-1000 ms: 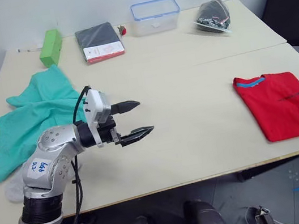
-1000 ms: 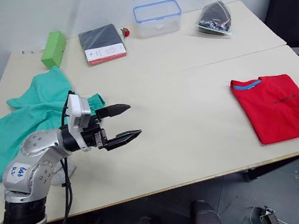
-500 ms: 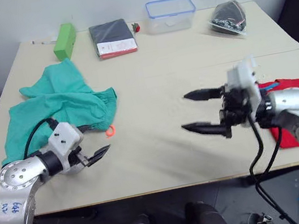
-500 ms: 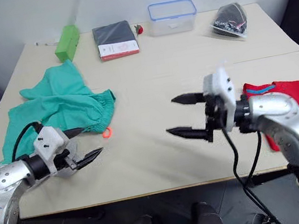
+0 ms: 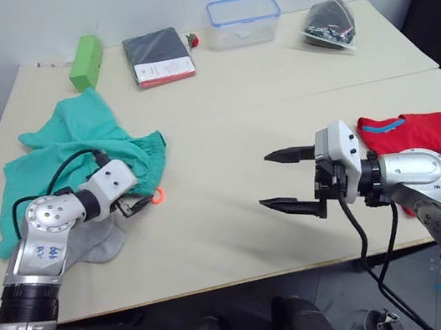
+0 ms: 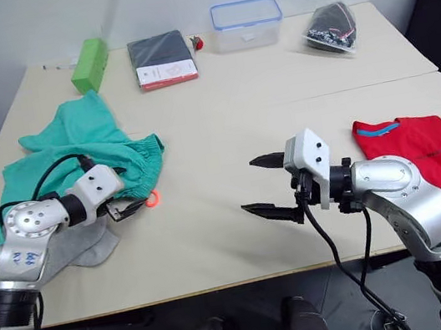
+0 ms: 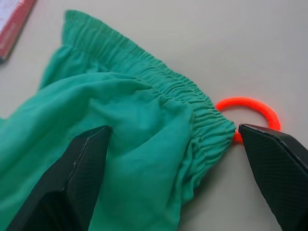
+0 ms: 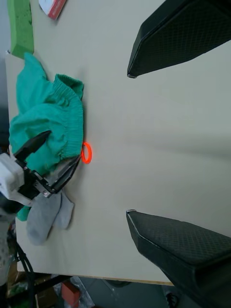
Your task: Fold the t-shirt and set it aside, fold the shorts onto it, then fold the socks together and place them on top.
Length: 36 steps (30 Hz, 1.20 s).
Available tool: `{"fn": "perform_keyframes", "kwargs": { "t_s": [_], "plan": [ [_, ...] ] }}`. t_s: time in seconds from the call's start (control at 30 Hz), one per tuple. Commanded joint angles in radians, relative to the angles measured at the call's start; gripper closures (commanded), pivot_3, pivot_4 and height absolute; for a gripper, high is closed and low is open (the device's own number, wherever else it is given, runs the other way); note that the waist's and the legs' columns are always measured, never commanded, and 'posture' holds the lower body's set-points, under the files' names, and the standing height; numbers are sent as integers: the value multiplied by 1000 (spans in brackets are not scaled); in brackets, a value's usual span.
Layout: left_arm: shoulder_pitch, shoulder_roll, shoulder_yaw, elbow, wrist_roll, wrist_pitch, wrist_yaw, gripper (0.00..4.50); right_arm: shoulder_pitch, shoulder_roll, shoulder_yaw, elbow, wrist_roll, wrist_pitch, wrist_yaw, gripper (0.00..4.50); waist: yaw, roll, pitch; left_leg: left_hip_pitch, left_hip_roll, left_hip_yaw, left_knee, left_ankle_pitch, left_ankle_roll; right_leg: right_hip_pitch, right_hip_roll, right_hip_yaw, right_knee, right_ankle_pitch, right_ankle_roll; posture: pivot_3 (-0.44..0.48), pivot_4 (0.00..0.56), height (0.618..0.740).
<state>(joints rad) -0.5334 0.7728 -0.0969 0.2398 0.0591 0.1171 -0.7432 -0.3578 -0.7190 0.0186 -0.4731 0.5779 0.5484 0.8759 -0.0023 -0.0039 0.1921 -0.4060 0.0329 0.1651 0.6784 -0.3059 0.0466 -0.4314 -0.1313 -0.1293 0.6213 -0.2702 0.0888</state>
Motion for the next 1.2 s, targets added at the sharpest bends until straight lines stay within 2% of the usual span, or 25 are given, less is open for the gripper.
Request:
{"fn": "perform_keyframes", "kwargs": {
  "t_s": [0.03,0.2,0.37,0.43,0.53,0.7,0.9,1.03,1.13,1.2],
  "plan": [
    [-51,-11,-25,88,49,-39,7,934,9,2,-32,-61,12,6,-29,0,1,0,0,0,0,0,1,0,0,0,0,0,0,0,0,0,150,740],
    [-81,-38,-22,114,36,-19,-13,2515,16,-6,-52,-73,13,21,-58,0,0,0,0,1,0,1,2,1,2,1,-3,0,1,1,1,0,150,740],
    [-158,-97,-28,15,-20,86,-81,4075,26,-26,-50,-70,-15,9,-54,0,7,-1,0,0,-1,-1,3,1,2,1,-3,-1,2,1,1,0,150,740],
    [-206,-110,-54,-51,-26,133,-132,4488,31,-36,-45,-67,-28,0,-45,0,10,-3,1,-1,-1,-1,3,1,3,1,-3,-2,2,1,1,0,150,740],
    [-278,-125,-101,-148,-31,196,-209,4488,49,-54,-43,-64,-48,-15,-26,0,12,-4,1,-1,-2,-1,4,1,3,1,-2,-2,2,1,2,0,150,740],
    [-376,-175,-209,-218,-6,241,-291,4488,75,-64,-53,-57,-60,-30,-10,0,8,-4,1,-1,-2,0,4,2,4,2,0,-1,1,1,2,0,150,740],
    [-392,-363,-309,-289,-136,451,-389,4488,127,-104,-74,-60,-99,-84,26,0,5,-5,2,-1,-2,0,4,3,5,2,0,-1,0,1,3,0,150,740],
    [-384,-467,-392,-265,-142,540,-376,4488,160,-128,-90,-51,-142,-136,34,0,6,-5,2,-1,-2,0,5,3,5,3,0,0,0,2,3,0,150,740],
    [-377,-538,-404,-248,-146,602,-322,4488,195,-147,-112,-58,-169,-166,44,0,5,-5,2,-1,-2,0,5,3,5,3,0,0,0,2,3,0,150,740],
    [-371,-549,-348,-279,-186,666,-302,3824,223,-165,-129,-65,-180,-184,55,0,3,-5,2,-1,-2,-1,5,3,5,3,0,0,0,2,3,0,150,740]
  ]
}}
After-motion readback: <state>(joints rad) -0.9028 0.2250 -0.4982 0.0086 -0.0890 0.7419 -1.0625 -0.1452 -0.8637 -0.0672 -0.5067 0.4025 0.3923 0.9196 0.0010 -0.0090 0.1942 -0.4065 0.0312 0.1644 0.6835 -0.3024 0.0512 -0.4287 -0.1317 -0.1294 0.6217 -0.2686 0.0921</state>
